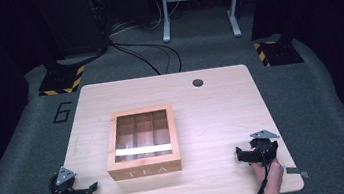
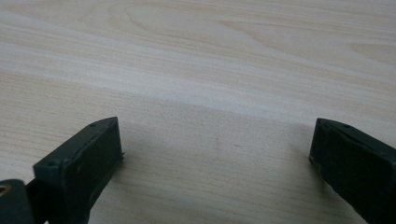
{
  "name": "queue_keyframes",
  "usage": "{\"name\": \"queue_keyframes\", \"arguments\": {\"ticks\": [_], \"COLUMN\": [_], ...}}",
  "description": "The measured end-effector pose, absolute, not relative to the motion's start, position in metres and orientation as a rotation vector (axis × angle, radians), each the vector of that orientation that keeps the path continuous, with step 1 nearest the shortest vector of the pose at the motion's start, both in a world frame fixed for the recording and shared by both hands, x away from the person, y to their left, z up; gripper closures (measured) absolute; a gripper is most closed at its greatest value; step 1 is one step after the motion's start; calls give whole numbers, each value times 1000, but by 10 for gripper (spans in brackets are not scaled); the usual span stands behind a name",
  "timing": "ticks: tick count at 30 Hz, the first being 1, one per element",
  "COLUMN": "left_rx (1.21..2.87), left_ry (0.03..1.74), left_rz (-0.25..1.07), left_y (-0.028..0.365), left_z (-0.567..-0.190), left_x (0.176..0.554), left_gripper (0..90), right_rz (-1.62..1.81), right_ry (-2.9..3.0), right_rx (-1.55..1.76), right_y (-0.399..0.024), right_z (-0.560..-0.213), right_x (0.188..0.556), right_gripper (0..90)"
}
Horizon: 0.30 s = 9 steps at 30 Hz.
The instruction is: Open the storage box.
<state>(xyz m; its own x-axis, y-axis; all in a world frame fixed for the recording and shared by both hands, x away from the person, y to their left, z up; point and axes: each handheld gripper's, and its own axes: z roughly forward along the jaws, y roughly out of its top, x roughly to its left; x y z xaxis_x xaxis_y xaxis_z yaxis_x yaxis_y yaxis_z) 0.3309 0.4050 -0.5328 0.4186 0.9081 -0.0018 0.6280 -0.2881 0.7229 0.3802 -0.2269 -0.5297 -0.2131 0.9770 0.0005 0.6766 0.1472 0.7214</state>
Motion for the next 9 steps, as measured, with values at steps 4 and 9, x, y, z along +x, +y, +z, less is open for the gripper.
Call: {"name": "queue_keyframes", "arguments": {"ticks": [4, 9], "left_rx": [2031, 2026], "left_ry": [1299, 1307], "left_rz": [550, 550], "left_y": [406, 405], "left_z": [-532, -532], "left_x": [332, 334], "left_gripper": [0, 0], "right_rz": [833, 833], "right_ry": [1955, 1954], "right_rx": [1573, 1574], "right_y": [-227, -227], "right_z": [-530, -530], "right_x": [380, 380], "right_gripper": [18, 18]}}
